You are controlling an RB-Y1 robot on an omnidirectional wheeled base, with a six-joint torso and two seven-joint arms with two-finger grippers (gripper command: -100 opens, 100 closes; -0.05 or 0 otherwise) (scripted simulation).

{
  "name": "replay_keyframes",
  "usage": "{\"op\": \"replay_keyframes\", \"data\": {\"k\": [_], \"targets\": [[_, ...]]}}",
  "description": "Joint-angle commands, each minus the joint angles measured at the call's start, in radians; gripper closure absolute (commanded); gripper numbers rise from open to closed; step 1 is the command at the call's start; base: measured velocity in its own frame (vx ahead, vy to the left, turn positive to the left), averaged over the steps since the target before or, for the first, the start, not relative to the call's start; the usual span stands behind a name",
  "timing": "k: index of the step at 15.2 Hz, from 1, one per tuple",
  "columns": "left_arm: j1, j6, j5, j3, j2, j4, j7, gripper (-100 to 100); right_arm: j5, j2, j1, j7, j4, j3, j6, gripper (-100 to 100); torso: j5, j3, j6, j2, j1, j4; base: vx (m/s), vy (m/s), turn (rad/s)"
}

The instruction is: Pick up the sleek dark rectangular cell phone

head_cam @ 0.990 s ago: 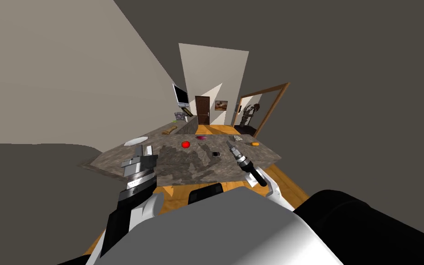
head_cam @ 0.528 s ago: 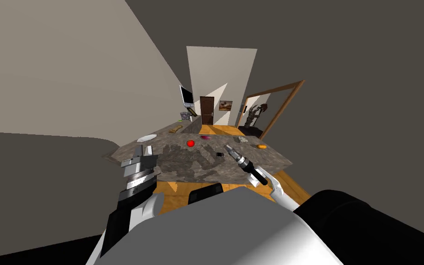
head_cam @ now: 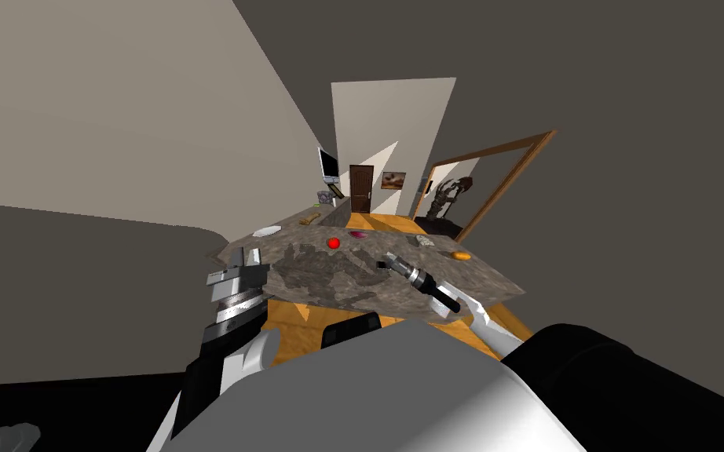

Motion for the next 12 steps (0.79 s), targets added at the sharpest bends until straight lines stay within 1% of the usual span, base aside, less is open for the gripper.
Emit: {"op": "replay_keyframes", "data": {"k": [1, 2, 3, 4, 5, 6, 7, 8, 9, 10, 11, 12], "targets": [[0.000, 0.000, 0.000, 0.000, 0.000, 0.000, 0.000, 0, 0.027, -0.050, 0.003, 0.006, 0.030, 0.018, -0.009, -100, 0.000, 0.000, 0.000, 0.000, 0.000, 0.000, 0.013, 0.041, 0.161], [0.000, 0.000, 0.000, 0.000, 0.000, 0.000, 0.000, 0, 0.027, -0.071, 0.003, 0.006, 0.030, 0.018, -0.009, -100, 0.000, 0.000, -0.001, 0.000, 0.000, 0.000, 0.014, 0.044, 0.189], [0.000, 0.000, 0.000, 0.000, 0.000, 0.000, 0.000, 0, 0.027, -0.073, 0.003, 0.006, 0.030, 0.018, -0.009, -100, 0.000, 0.000, -0.001, 0.000, 0.001, 0.000, 0.010, 0.029, 0.073], [0.000, 0.000, 0.000, 0.000, 0.000, 0.000, 0.000, 0, 0.050, -0.110, 0.000, 0.010, 0.058, 0.035, -0.013, -100, 0.000, 0.000, 0.000, 0.000, 0.000, 0.000, 0.009, 0.044, 0.173], [0.000, 0.000, 0.000, 0.000, 0.000, 0.000, 0.000, 0, 0.050, -0.132, 0.000, 0.010, 0.058, 0.035, -0.013, -100, 0.000, 0.000, -0.001, 0.000, 0.001, 0.000, 0.010, 0.045, 0.183], [0.000, 0.000, 0.000, 0.000, 0.000, 0.000, 0.000, 0, 0.074, -0.155, -0.002, 0.013, 0.086, 0.053, -0.016, -100, 0.000, 0.000, -0.001, 0.000, 0.001, 0.000, 0.015, 0.059, 0.256], [0.000, 0.000, 0.000, 0.000, 0.000, 0.000, 0.000, 0, 0.074, -0.180, -0.002, 0.013, 0.086, 0.053, -0.016, -100, 0.000, 0.000, -0.001, 0.000, 0.002, 0.000, 0.017, 0.057, 0.243], [0.000, 0.000, 0.000, 0.000, 0.000, 0.000, 0.000, 0, 0.074, -0.192, -0.002, 0.013, 0.086, 0.053, -0.016, -100, 0.000, 0.000, -0.001, 0.000, 0.002, 0.000, 0.013, 0.033, 0.072], [0.000, 0.000, 0.000, 0.000, 0.000, 0.000, 0.000, 0, 0.097, -0.219, -0.003, 0.016, 0.113, 0.071, -0.020, -100, 0.000, 0.000, 0.000, 0.000, 0.001, 0.000, 0.017, 0.039, 0.139], [0.000, 0.000, 0.000, 0.000, 0.000, 0.000, 0.000, 0, 0.097, -0.242, -0.003, 0.016, 0.113, 0.071, -0.020, -100, 0.000, 0.000, -0.001, 0.000, 0.001, 0.000, 0.017, 0.038, 0.179], [0.000, 0.000, 0.000, 0.000, 0.000, 0.000, 0.000, 0, 0.097, -0.251, -0.003, 0.016, 0.113, 0.071, -0.020, -100, 0.000, 0.000, -0.001, 0.000, 0.001, 0.000, -0.003, 0.016, 0.041], [0.000, 0.000, 0.000, 0.000, 0.000, 0.000, 0.000, 0, 0.121, -0.283, -0.004, 0.019, 0.140, 0.089, -0.024, -100, 0.000, 0.000, 0.000, 0.001, 0.000, 0.000, -0.005, 0.034, 0.194]]}}
